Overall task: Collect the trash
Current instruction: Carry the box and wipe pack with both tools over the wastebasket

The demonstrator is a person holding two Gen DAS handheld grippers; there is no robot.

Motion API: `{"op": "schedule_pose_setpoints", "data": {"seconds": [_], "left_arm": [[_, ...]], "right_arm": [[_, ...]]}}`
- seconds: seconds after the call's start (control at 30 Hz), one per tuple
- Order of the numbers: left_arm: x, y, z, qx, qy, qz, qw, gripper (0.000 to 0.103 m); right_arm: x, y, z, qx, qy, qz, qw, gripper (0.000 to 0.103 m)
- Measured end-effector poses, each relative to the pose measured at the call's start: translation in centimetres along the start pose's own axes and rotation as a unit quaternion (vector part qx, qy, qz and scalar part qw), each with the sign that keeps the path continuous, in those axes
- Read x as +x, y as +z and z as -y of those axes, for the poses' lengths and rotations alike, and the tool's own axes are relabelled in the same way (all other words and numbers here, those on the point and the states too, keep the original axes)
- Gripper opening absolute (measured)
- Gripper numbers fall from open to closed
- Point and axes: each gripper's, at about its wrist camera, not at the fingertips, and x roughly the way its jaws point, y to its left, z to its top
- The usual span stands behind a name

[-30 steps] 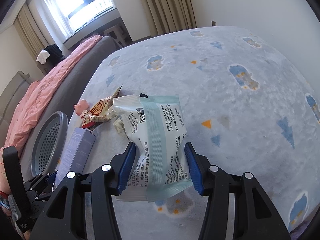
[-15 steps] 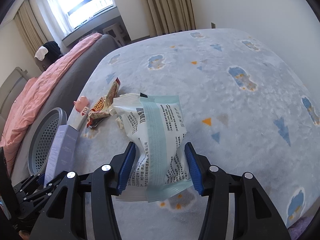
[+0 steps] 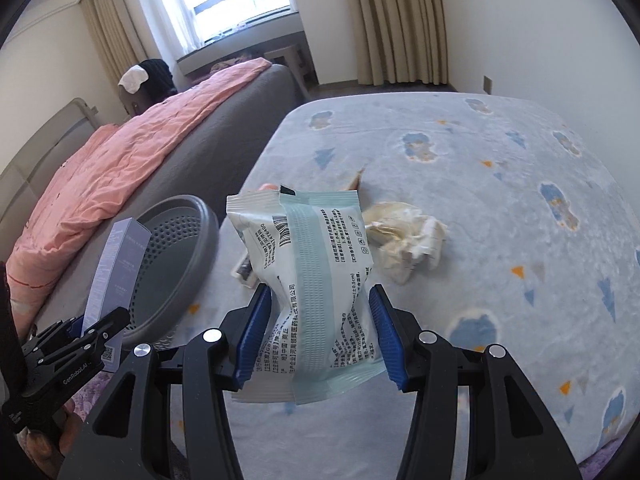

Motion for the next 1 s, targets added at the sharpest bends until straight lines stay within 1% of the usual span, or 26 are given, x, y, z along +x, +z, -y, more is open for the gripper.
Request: {"op": "schedule_pose_setpoints", "data": {"seconds": [0.2,0.4,0.7,1.0], "left_arm": [[-0.4,0.5,-4.7,-0.03,0.028,0.008,0.9991,0.043],[0.0,0.9,-7.8,-0.052,0.041,0.008,0.9977,0.043],[1.5,1.4,-9.6,-0.057,0.053,0.001,0.997,0.043],[2.9,2.0,-10.2,-0.056,0.051,-0.004,0.9972,0.043]], "right_arm": [[2.3,0.7,-4.6,-0.033,0.029,-0.018,0.999,0.05],[4.6,1.5,-8.6,-0.061,0.055,-0.035,0.996,0.05],[7.5,2.4,-13.9,-0.105,0.086,-0.053,0.989,0.05],[10.2,3.1,-16.5,-0.129,0.098,-0.068,0.984,0.05]]}}
